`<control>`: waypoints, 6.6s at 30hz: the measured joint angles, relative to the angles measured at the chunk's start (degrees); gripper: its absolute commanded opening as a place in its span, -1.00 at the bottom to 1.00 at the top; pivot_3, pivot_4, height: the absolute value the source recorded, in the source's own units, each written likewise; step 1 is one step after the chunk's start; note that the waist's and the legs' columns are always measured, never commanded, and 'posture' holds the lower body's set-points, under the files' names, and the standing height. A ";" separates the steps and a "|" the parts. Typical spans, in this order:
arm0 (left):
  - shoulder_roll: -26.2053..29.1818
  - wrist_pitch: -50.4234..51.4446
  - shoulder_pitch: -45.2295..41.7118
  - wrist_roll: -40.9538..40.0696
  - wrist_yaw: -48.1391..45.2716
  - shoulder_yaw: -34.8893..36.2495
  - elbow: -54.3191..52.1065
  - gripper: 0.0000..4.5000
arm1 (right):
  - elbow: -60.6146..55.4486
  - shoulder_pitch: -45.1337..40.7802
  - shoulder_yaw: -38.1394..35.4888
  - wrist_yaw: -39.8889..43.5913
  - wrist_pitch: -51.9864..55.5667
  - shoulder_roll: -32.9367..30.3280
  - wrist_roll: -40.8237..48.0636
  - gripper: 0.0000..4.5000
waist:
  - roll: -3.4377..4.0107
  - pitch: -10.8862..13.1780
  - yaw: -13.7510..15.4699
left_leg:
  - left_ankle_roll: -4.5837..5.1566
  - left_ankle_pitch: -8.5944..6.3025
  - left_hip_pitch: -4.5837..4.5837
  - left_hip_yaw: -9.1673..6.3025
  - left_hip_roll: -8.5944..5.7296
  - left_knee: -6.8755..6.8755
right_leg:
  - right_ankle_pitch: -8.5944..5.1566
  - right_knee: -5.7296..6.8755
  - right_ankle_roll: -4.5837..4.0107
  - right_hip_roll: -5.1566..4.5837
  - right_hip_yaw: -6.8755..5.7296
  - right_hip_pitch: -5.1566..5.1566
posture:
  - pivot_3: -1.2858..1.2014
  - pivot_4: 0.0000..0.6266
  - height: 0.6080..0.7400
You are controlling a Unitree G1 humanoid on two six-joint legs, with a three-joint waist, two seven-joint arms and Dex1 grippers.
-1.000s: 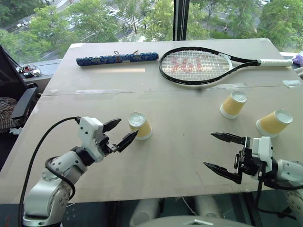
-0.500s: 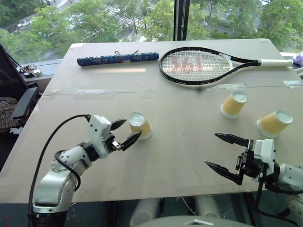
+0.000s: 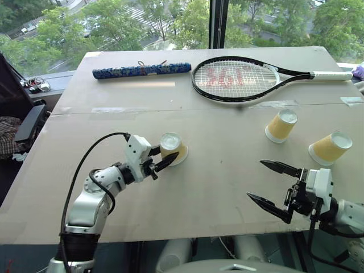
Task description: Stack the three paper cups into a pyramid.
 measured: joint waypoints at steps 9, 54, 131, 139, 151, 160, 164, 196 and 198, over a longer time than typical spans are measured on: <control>-5.66 0.30 -10.89 2.74 -2.16 -7.17 6.29 0.01 | -1.77 3.77 -1.96 -4.21 0.56 0.52 -2.07 1.00 | -0.01 -0.01 -0.08 | 0.00 0.00 0.00 0.01 -0.01 0.01 | 0.02 0.02 0.04 0.03 -0.07 -0.02 | 0.03 -0.52 1.00; 7.75 17.54 4.39 -24.41 -12.97 3.58 -26.05 0.95 | 17.10 -10.31 -22.04 -33.91 10.27 7.55 -14.25 1.00 | 0.41 -0.18 -1.10 | 0.01 0.00 0.13 0.31 0.04 -0.01 | 0.07 0.19 0.09 0.12 0.52 -0.05 | 0.03 -0.52 1.00; 8.79 8.18 25.15 -25.49 -2.27 16.40 -32.75 1.00 | 20.37 -32.36 13.85 -10.19 11.08 5.96 -16.28 0.49 | 0.26 0.11 -0.47 | 0.19 -0.21 0.00 0.58 0.21 -0.10 | 0.08 -0.15 0.10 0.28 0.69 -0.24 | 0.03 -0.52 1.00; 9.26 8.74 23.37 -25.95 -2.02 16.25 -32.75 1.00 | 16.73 -30.55 11.32 -8.50 13.44 5.20 -11.96 0.97 | 0.29 0.13 -0.44 | 0.19 -0.21 0.00 0.58 0.21 -0.11 | 0.08 -0.15 0.09 0.28 0.70 -0.25 | 0.03 -0.52 1.00; 9.54 10.32 17.21 -28.16 -1.71 13.44 -32.74 1.00 | 12.29 -30.30 -3.91 -16.90 21.29 -0.32 -6.23 0.97 | 0.28 0.13 -0.49 | 0.20 -0.22 0.02 0.64 0.20 -0.09 | 0.09 -0.13 0.09 0.29 0.69 -0.24 | 0.03 -0.52 1.00; 9.55 10.59 17.38 -28.12 -3.04 13.16 -32.71 1.00 | 22.92 -34.44 -2.07 -26.11 20.82 4.40 -14.80 0.97 | 0.29 0.13 -0.49 | 0.20 -0.22 -0.02 0.69 0.20 -0.11 | 0.09 -0.13 0.09 0.30 0.76 -0.33 | 0.03 -0.52 1.00; 9.54 10.54 18.08 -28.11 -3.11 13.20 -32.71 1.00 | 25.63 -36.31 -2.05 -27.95 22.05 6.50 -14.93 0.97 | 0.29 0.13 -0.46 | 0.20 -0.21 -0.02 0.67 0.21 -0.11 | 0.09 -0.13 0.09 0.30 0.76 -0.33 | 0.03 -0.52 1.00; 4.41 2.99 30.03 -29.84 -11.15 24.86 -26.37 1.00 | 14.18 -56.98 9.10 -5.96 38.53 -0.19 8.18 -0.18 | 0.40 0.22 -1.29 | 0.27 -0.26 -0.47 0.50 0.21 0.08 | 0.09 -0.23 0.09 0.19 0.53 -0.53 | 0.03 -0.52 1.00; 4.21 3.23 30.66 -30.15 -10.35 24.86 -27.92 1.00 | 14.47 -56.99 10.66 -5.29 38.36 -0.50 7.02 -0.18 | 0.36 0.20 -1.30 | 0.27 -0.26 -0.67 0.50 0.20 0.09 | 0.10 -0.22 0.09 0.17 0.49 -0.72 | 0.03 -0.52 1.00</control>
